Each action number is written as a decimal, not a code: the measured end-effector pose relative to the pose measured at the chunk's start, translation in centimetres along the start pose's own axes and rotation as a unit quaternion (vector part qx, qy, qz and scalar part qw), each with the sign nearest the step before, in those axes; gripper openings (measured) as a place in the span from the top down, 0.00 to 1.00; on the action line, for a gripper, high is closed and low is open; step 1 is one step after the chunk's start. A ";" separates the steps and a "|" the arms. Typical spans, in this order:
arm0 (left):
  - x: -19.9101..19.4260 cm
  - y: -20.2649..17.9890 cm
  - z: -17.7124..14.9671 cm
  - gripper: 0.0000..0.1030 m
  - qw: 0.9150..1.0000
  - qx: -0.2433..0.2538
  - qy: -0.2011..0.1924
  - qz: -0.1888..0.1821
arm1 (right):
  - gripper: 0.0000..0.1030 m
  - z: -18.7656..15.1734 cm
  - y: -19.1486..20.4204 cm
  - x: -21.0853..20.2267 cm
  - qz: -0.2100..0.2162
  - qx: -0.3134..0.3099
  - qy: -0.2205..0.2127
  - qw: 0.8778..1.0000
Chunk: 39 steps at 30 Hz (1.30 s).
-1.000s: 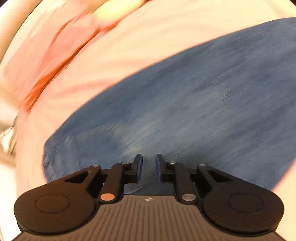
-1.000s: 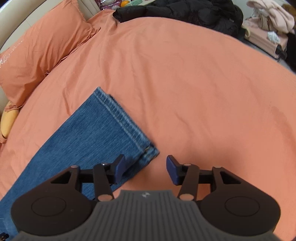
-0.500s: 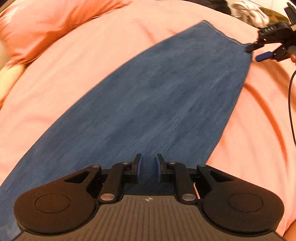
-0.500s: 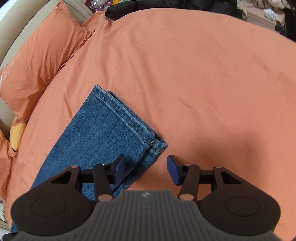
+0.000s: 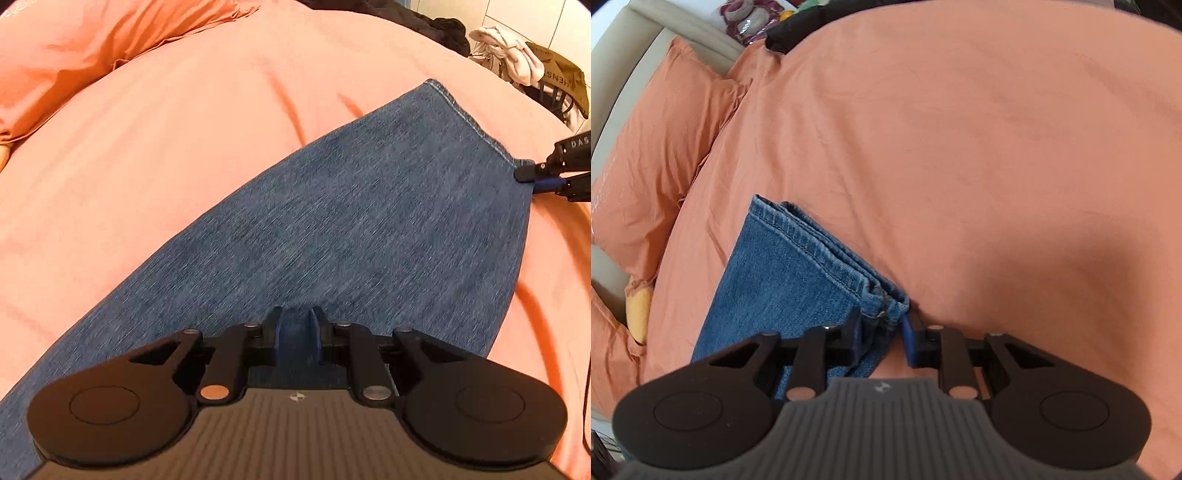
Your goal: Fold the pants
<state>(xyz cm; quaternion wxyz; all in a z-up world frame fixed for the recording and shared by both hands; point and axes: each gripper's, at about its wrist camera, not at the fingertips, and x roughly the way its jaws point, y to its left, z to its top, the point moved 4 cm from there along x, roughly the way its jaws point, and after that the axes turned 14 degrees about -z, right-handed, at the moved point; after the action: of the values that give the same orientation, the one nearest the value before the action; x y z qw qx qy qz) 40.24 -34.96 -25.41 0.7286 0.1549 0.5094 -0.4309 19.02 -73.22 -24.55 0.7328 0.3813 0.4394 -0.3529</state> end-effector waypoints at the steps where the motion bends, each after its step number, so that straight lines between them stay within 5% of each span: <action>1: 0.0 -0.1 0.1 0.79 1.000 0.004 -0.002 -0.003 | 0.86 0.0 0.2 -0.2 -0.005 -0.014 -0.008 1.000; 5: -0.5 0.7 1.5 0.72 1.000 0.017 -0.012 -0.015 | 0.86 -0.1 0.1 0.3 -0.004 -0.019 -0.007 1.000; 9: -0.3 2.3 2.3 0.72 0.998 0.049 0.002 0.030 | 0.84 -0.1 0.3 0.2 -0.007 -0.030 -0.011 0.999; 11: 0.0 3.6 2.8 0.72 0.998 0.043 0.005 0.050 | 0.76 -0.1 0.1 0.3 0.004 -0.022 -0.010 1.000; 13: 0.3 4.7 3.4 0.72 0.998 0.030 0.005 0.059 | 0.55 -0.1 -0.5 0.5 0.040 0.017 0.002 0.999; 14: 0.6 5.1 3.6 0.72 0.998 0.026 0.007 0.062 | 0.55 -0.1 -0.7 0.6 0.053 0.038 0.004 0.998; 17: 1.7 6.1 4.2 0.72 0.997 0.022 0.015 0.067 | 0.56 -0.4 -0.6 1.1 0.048 0.048 -0.002 0.998; 19: 2.4 6.1 4.2 0.73 0.997 0.019 0.010 0.073 | 0.72 -0.7 -0.3 1.2 0.039 0.046 -0.016 0.998; 26: 1.1 5.4 4.6 0.73 0.996 0.015 0.001 0.084 | 0.83 -0.8 -0.5 0.2 0.039 0.042 -0.031 0.998; 33: -1.6 1.3 -0.1 0.79 0.997 0.060 0.038 0.011 | 0.83 -0.4 1.6 -3.0 0.021 -0.047 -0.063 0.997; 36: -1.4 -0.5 -2.1 0.95 0.998 0.049 0.026 -0.008 | 0.83 -0.4 2.0 -3.8 0.014 -0.056 -0.069 0.996; 39: -0.9 -1.9 -3.0 0.84 0.997 0.034 0.035 -0.055 | 0.84 -0.4 2.4 -4.7 0.015 -0.059 -0.074 0.995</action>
<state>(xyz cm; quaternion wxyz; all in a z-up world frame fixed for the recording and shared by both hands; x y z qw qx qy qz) 36.84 -33.62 -25.49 0.6799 0.1663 0.5278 -0.4811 19.18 -70.95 -19.79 0.7896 0.3165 0.3988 -0.3425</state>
